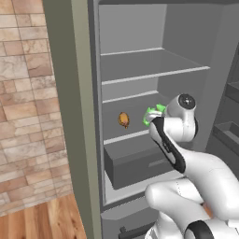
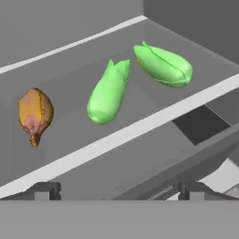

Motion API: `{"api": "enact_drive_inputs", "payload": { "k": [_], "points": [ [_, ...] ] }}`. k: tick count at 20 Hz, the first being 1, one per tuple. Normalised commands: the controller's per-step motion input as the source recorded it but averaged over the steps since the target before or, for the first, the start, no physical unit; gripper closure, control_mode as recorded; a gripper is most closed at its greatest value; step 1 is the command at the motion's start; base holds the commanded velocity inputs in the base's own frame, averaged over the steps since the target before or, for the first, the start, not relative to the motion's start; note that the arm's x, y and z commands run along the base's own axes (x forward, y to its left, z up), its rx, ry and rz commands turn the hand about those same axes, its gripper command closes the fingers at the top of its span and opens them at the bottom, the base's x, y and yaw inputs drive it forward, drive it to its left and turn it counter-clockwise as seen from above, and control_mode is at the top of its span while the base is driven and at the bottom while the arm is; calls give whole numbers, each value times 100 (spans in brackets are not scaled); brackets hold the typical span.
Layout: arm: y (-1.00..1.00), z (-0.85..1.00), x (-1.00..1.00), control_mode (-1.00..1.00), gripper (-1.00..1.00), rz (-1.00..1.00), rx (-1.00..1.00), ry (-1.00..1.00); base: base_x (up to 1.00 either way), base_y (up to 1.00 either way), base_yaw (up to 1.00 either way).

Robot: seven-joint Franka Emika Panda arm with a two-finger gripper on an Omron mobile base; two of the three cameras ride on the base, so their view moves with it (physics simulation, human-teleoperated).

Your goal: Place one corn and one chicken drumstick in each tupperware on the nearby counter, to pack two identical lunches.

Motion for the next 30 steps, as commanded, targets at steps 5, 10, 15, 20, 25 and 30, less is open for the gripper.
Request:
{"api": "enact_drive_inputs", "payload": {
  "k": [5, 10, 15, 20, 25, 30],
  "points": [
    [0, -16, 71, -100, -100, -1, 0, 2, 0, 0, 0],
    [0, -19, 60, -100, -100, 0, 0, 1, 0, 0, 0],
    [0, -31, 33, -100, -100, 0, 0, 3, 0, 0, 0],
    [0, -29, 37, -100, -100, 0, 0, 2, 0, 0, 0],
    [0, -17, 48, -100, -100, 0, 0, 0, 0, 0, 0],
    [0, -20, 32, -100, -100, 0, 0, 4, 0, 0, 0]
  ]
}}
